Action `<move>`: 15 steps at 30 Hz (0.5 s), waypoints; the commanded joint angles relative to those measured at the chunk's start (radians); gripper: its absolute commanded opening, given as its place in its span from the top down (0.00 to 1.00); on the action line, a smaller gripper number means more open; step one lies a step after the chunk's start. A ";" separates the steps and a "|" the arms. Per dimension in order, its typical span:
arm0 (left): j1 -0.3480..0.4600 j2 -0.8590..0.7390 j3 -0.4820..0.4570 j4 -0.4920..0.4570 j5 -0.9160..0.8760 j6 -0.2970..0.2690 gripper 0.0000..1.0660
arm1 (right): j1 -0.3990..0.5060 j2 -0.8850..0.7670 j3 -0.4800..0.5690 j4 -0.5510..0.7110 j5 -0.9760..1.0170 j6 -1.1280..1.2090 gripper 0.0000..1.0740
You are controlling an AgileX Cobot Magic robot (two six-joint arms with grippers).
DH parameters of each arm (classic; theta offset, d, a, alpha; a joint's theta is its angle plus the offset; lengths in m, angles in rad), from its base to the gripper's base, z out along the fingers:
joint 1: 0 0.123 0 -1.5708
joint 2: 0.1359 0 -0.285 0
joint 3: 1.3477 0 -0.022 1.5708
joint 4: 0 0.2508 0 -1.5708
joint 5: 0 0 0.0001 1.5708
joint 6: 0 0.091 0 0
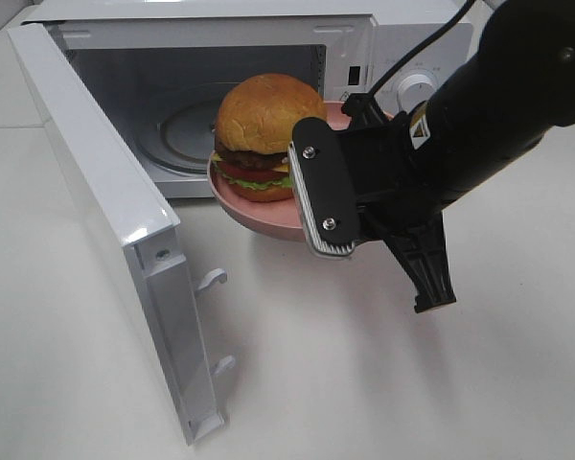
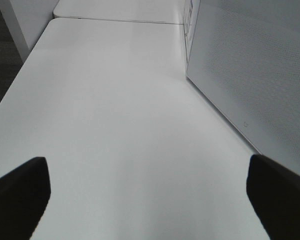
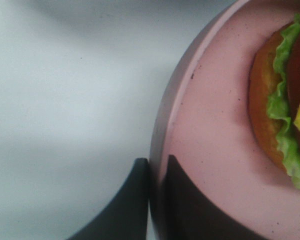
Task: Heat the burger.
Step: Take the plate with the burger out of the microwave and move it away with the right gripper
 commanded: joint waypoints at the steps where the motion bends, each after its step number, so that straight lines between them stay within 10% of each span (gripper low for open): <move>1: 0.002 -0.003 0.004 0.002 -0.015 0.000 0.06 | -0.002 -0.045 0.014 -0.013 -0.081 0.032 1.00; 15: 0.002 -0.003 0.004 0.002 -0.015 0.000 0.06 | 0.016 -0.187 0.164 -0.010 -0.117 0.046 0.99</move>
